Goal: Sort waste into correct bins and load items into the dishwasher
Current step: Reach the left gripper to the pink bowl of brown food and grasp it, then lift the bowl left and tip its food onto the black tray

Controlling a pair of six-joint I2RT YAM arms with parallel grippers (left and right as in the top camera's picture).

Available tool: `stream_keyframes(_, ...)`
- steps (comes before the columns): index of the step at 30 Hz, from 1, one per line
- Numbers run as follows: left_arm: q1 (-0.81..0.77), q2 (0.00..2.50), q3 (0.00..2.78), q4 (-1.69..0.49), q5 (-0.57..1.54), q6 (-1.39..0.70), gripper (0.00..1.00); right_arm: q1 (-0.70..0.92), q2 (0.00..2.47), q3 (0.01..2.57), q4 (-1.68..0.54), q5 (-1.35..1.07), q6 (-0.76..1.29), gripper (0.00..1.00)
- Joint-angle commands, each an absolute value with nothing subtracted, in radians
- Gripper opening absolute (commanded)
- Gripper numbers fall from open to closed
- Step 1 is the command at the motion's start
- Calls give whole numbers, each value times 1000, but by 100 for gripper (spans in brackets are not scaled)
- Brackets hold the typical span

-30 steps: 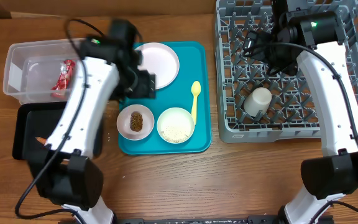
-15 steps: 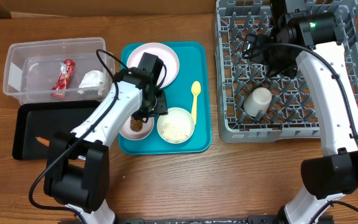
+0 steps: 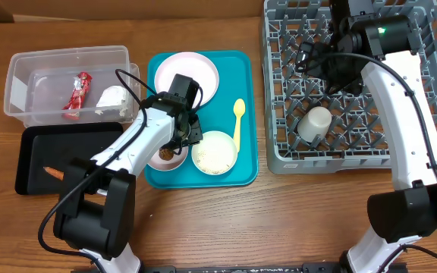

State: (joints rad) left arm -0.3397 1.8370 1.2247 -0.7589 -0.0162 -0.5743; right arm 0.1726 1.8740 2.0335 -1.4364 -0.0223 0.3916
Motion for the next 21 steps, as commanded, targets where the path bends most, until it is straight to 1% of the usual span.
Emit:
stream_keyframes(1,-339,1846,1213,-753,-33,-579,26,179,1865,2026,-1435,-25,389,99)
stream_keyframes(6,-339,1846,1213,-753,-33,-580,4,179,1865,2026,-1438,-25,389,99)
stream_keyframes(10,-339,1845,1216,-757,-29,-575,4,179,1865,2026,-1440,-25,389,99)
stream_keyframes(14,-339,1845,1278,-821,2,-567,4,179,1865,2026,-1443,-24,386,99)
stream_keyframes(17,-339,1845,1376,-906,47,-545,4,179,1865,2026,-1443,-20,385,100)
stream_keyframes(21,-339,1843,1572,-1063,140,-499,4,179,1865,2026,-1434,-21,385,99)
